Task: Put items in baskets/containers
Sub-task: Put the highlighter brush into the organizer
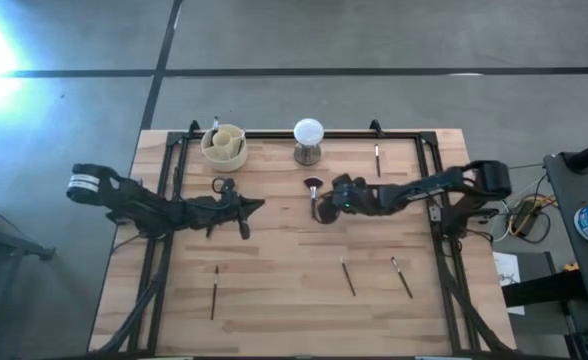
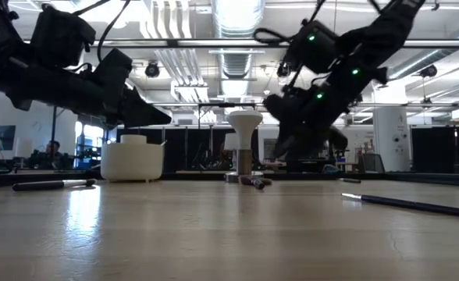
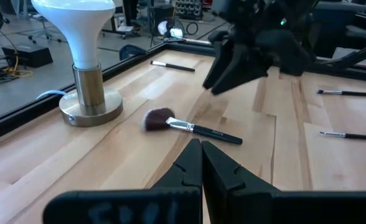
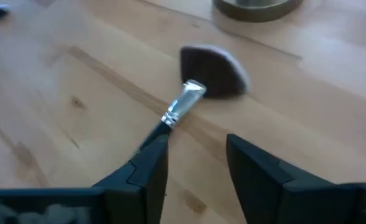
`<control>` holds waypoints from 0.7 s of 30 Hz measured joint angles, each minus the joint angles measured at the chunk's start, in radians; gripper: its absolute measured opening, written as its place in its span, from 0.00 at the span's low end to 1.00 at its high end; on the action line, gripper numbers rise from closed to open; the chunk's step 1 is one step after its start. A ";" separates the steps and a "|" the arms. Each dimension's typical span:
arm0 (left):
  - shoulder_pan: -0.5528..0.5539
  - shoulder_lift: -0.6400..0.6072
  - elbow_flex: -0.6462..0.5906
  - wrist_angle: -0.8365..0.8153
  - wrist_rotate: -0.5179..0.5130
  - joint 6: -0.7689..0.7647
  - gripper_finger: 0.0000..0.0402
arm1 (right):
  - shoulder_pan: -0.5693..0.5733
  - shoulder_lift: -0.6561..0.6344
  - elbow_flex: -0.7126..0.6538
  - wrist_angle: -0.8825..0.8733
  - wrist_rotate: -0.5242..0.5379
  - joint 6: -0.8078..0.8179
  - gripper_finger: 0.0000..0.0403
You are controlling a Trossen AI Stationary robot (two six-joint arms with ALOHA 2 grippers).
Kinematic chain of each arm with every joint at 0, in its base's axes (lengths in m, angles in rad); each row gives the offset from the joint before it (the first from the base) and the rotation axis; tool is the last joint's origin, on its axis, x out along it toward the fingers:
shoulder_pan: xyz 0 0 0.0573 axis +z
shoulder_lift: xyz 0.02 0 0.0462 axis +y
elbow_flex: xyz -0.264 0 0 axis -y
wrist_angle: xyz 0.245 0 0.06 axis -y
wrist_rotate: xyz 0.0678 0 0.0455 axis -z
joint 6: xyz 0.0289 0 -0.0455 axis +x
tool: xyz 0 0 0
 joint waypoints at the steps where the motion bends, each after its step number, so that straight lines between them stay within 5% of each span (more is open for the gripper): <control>1: 0.000 0.000 0.000 0.000 0.000 0.000 0.00 | -0.003 0.025 0.018 0.000 -0.007 0.000 0.40; 11: 0.000 0.000 -0.002 -0.008 -0.010 -0.004 0.00 | -0.010 0.214 0.170 -0.009 -0.060 -0.021 0.44; 21: 0.001 0.000 0.001 -0.071 -0.071 -0.064 0.00 | -0.009 0.318 0.302 -0.190 -0.053 -0.039 0.30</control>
